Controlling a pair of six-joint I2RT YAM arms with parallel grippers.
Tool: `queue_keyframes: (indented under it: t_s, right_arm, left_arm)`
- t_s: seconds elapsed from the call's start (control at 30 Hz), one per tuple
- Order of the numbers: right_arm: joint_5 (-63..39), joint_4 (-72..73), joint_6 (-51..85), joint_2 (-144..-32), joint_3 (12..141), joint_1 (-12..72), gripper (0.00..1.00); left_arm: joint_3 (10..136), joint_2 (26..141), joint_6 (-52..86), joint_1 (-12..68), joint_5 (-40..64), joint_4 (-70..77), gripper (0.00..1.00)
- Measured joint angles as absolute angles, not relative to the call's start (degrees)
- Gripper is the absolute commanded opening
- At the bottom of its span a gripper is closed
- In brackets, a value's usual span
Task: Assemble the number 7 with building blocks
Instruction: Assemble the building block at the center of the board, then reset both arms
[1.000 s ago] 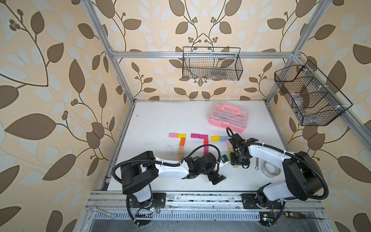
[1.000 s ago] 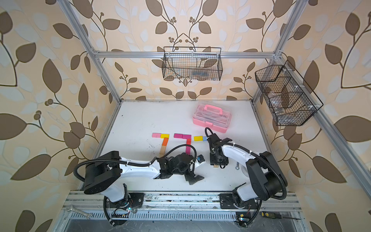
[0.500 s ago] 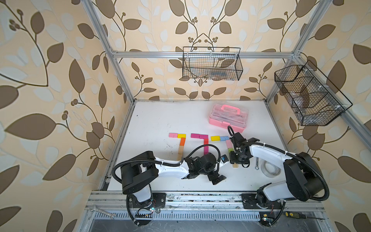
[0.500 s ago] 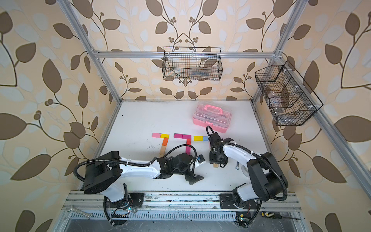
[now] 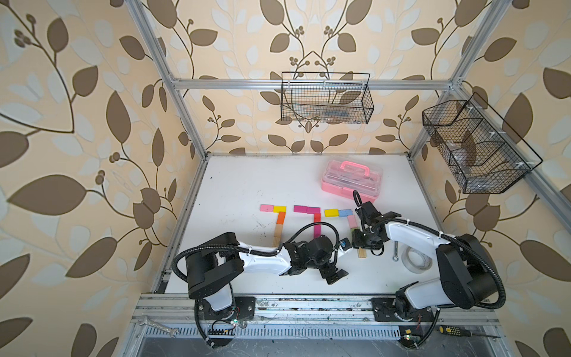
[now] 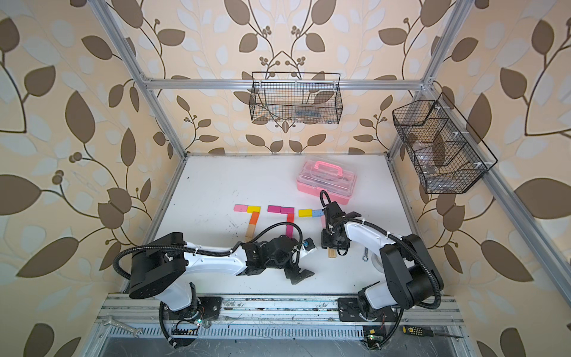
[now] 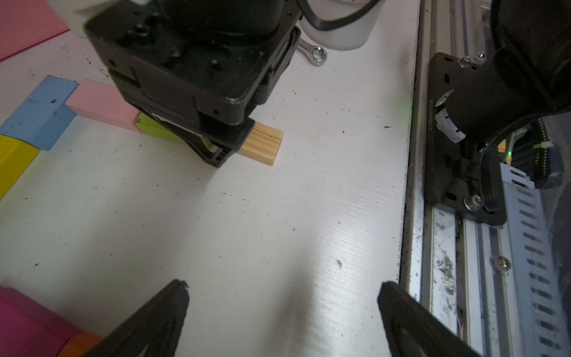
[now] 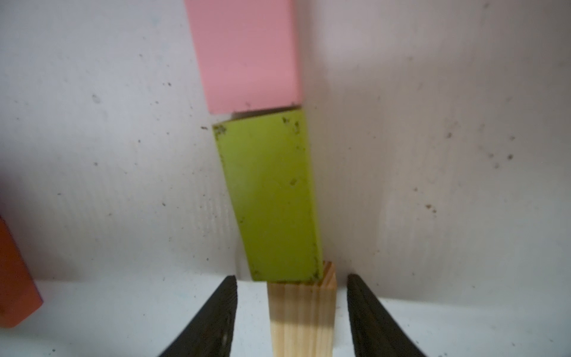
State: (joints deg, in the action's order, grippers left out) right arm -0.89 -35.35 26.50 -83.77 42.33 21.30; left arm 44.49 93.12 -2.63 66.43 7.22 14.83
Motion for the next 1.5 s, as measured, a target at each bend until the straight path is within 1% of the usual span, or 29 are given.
queue_keyframes:
  t_s: [0.87,1.0,1.1,1.2,1.3,1.4,1.5]
  right_arm:
    - [-2.8,-33.0,26.5,-84.0,42.3,21.2,0.57]
    - [-1.8,-33.3,27.0,-83.8,42.3,20.8,0.57]
    - [0.6,-35.4,27.7,-81.4,42.3,20.0,0.58]
    - [2.4,-38.0,28.3,-74.0,43.7,19.5,0.58]
    - [2.9,-38.1,28.2,-66.3,49.1,19.5,0.58]
    - [3.4,-34.7,27.1,-59.6,54.0,19.5,0.59]
    - [3.7,-28.6,24.3,-53.1,54.3,19.4,0.57]
  left_arm:
    - [44.2,93.1,-2.6,66.4,7.1,15.3,0.99]
    - [44.2,93.1,-2.6,66.4,6.9,15.2,0.99]
    - [43.9,92.1,-2.2,66.3,5.8,14.5,0.99]
    - [43.2,87.5,-0.8,64.9,5.5,12.4,0.99]
    - [42.8,78.5,2.1,60.9,4.9,9.9,0.99]
    - [43.2,67.1,7.1,55.2,2.3,6.7,0.99]
    - [46.0,58.6,11.4,50.9,-2.4,-0.5,0.99]
